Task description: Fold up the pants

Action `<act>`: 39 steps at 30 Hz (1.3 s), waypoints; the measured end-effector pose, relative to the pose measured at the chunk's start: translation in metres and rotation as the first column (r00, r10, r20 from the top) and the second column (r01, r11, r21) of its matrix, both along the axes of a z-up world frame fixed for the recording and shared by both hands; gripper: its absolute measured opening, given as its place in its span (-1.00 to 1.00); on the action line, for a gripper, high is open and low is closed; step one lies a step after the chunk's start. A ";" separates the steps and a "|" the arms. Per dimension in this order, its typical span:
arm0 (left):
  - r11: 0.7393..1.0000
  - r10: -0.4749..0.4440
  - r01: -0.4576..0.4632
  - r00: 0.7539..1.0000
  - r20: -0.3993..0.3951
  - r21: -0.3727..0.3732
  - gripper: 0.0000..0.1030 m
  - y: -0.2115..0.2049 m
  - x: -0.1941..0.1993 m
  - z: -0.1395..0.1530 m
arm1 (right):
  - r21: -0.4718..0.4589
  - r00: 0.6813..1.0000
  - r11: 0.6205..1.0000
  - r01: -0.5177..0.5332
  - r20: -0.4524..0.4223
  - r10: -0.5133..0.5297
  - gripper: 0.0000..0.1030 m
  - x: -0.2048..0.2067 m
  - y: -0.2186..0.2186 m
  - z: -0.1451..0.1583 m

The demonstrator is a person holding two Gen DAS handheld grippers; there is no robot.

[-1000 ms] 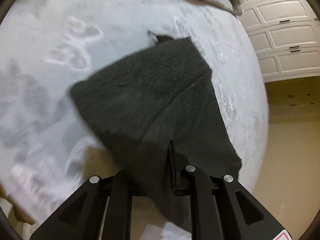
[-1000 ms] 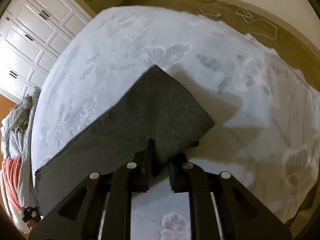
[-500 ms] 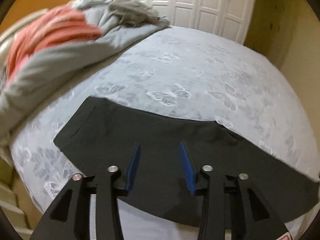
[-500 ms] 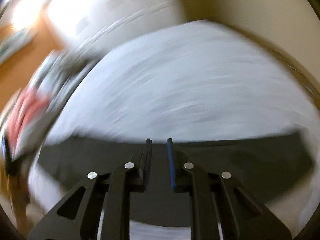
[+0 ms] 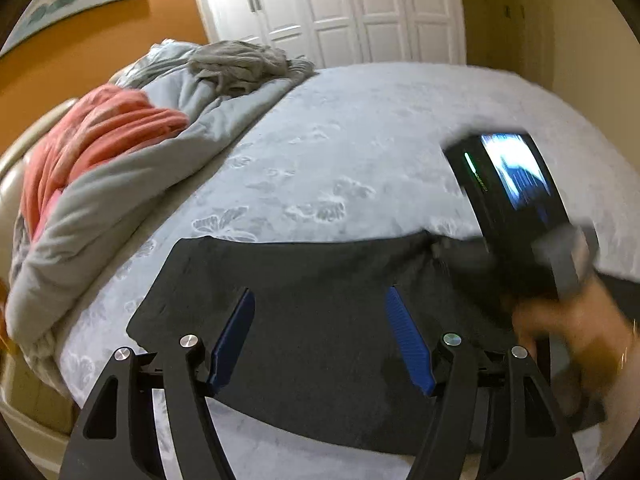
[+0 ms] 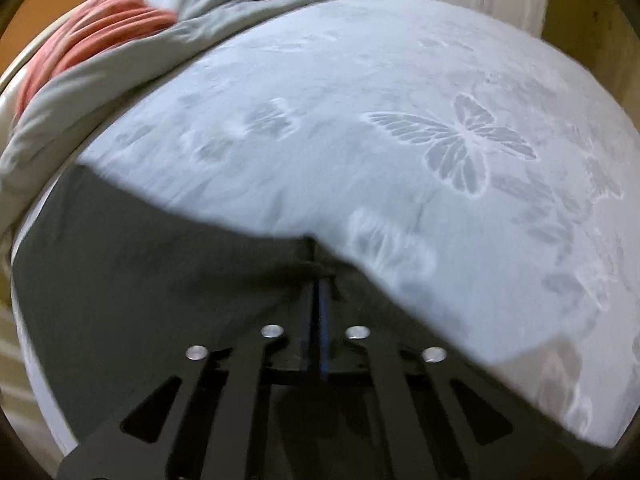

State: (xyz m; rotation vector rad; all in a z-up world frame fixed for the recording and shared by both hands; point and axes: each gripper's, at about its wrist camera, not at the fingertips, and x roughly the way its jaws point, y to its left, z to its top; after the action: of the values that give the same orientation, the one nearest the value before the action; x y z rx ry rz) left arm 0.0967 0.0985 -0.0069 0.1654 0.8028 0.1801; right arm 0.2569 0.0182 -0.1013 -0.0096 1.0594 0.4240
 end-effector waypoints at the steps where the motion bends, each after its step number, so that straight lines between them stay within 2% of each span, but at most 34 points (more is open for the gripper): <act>1: 0.999 -0.019 0.019 1.000 -0.009 0.035 0.30 -0.005 0.001 -0.004 | 0.008 1.000 1.000 0.009 -0.015 -0.009 -1.00 0.002 0.000 0.003; 4: 0.997 -0.035 0.036 0.999 -0.016 0.064 0.36 -0.012 0.000 -0.009 | 0.064 0.999 0.998 -0.001 0.052 -0.002 -1.00 -0.021 -0.015 0.030; 5: 0.998 -0.043 0.044 0.999 -0.013 0.054 0.42 -0.015 -0.001 -0.008 | 0.043 0.998 0.999 0.005 0.061 -0.007 -0.98 -0.026 -0.020 0.028; 7: 0.997 -0.047 0.047 0.999 0.003 0.060 0.46 -0.020 -0.004 -0.006 | -0.078 1.000 0.997 -0.002 0.003 0.002 -0.96 -0.022 -0.025 0.008; 8: 0.996 -0.050 0.049 0.999 0.009 0.074 0.47 -0.024 -0.005 -0.006 | -0.052 1.000 0.999 -0.005 0.012 0.006 -1.00 -0.027 -0.035 0.009; 10: 0.995 -0.062 0.061 0.998 0.011 0.079 0.47 -0.031 -0.008 -0.006 | -0.050 0.998 0.997 0.058 0.040 -0.056 -0.98 -0.041 -0.065 0.028; 11: 0.995 -0.070 0.069 0.997 0.015 0.078 0.47 -0.035 -0.011 -0.005 | -0.021 0.993 0.995 0.094 0.073 -0.093 -0.90 -0.057 -0.094 0.046; 13: 0.992 -0.086 0.083 0.996 0.028 0.100 0.51 -0.042 -0.015 -0.005 | 0.003 0.981 0.988 0.157 0.119 -0.156 -0.89 -0.079 -0.144 0.071; 16: 0.984 -0.109 0.101 0.993 0.050 0.144 0.59 -0.055 -0.019 -0.007 | -0.037 0.946 0.957 0.287 0.169 -0.277 -0.89 -0.111 -0.220 0.091; 19: 0.977 -0.140 0.130 0.989 0.046 0.168 0.64 -0.069 -0.022 -0.012 | -0.123 0.878 0.883 0.453 0.233 -0.418 -0.83 -0.157 -0.313 0.099; 20: 0.974 -0.149 0.140 0.988 0.043 0.177 0.66 -0.075 -0.023 -0.014 | -0.135 0.851 0.852 0.505 0.244 -0.466 -0.64 -0.172 -0.341 0.098; 21: 0.973 -0.155 0.145 0.987 0.042 0.182 0.66 -0.079 -0.024 -0.016 | -0.131 0.809 0.810 0.572 0.252 -0.530 -0.45 -0.189 -0.373 0.095; 22: 0.970 -0.164 0.154 0.986 0.038 0.186 0.66 -0.085 -0.024 -0.019 | -0.115 0.773 0.776 0.620 0.256 -0.580 -0.45 -0.202 -0.398 0.091; 24: 0.969 -0.178 0.170 0.984 0.025 0.179 0.66 -0.094 -0.024 -0.024 | -0.081 0.724 0.728 0.680 0.233 -0.650 -0.45 -0.226 -0.438 0.079; 25: 0.970 -0.187 0.183 0.982 0.011 0.161 0.66 -0.099 -0.022 -0.028 | -0.081 0.724 0.728 0.680 0.233 -0.650 -0.45 -0.226 -0.438 0.079; 27: 0.972 -0.205 0.205 0.979 -0.013 0.119 0.66 -0.105 -0.019 -0.033 | -0.086 0.706 0.703 0.706 0.149 -0.692 -0.42 -0.237 -0.465 0.064; 28: 0.973 -0.212 0.214 0.977 -0.030 0.085 0.66 -0.107 -0.016 -0.036 | -0.091 0.698 0.693 0.715 0.137 -0.702 -0.35 -0.240 -0.469 0.061; 30: 0.975 -0.216 0.219 0.974 -0.061 0.033 0.66 -0.109 -0.011 -0.040 | -0.110 0.678 0.669 0.735 0.143 -0.721 -0.03 -0.250 -0.484 0.060; 32: 0.977 -0.211 0.213 0.975 -0.074 0.024 0.66 -0.108 -0.010 -0.045 | -0.119 0.655 0.644 0.755 0.159 -0.739 0.00 -0.259 -0.490 0.061; 34: 0.978 -0.201 0.205 0.976 -0.083 0.038 0.66 -0.107 -0.009 -0.049 | -0.090 0.622 0.615 0.783 0.148 -0.769 0.01 -0.273 -0.509 0.059; 36: 0.980 -0.195 0.197 0.976 -0.094 0.012 0.66 -0.099 -0.006 -0.048 | -0.060 0.564 0.562 0.825 0.127 -0.816 0.01 -0.291 -0.530 0.052; 38: 0.983 -0.154 0.145 0.985 -0.080 -0.114 0.66 -0.073 0.002 -0.033 | -0.057 0.532 0.529 0.847 0.100 -0.841 0.01 -0.303 -0.547 0.044; 39: 0.978 -0.131 0.117 0.989 -0.075 -0.174 0.66 -0.059 0.004 -0.026 | -0.049 0.526 0.524 0.850 0.075 -0.847 0.01 -0.307 -0.554 0.038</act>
State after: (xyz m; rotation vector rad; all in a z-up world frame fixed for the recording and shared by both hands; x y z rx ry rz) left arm 0.1011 0.0393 -0.0332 0.0632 0.8864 -0.0136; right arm -0.0499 -0.5357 -0.0632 0.4275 0.9084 -0.5368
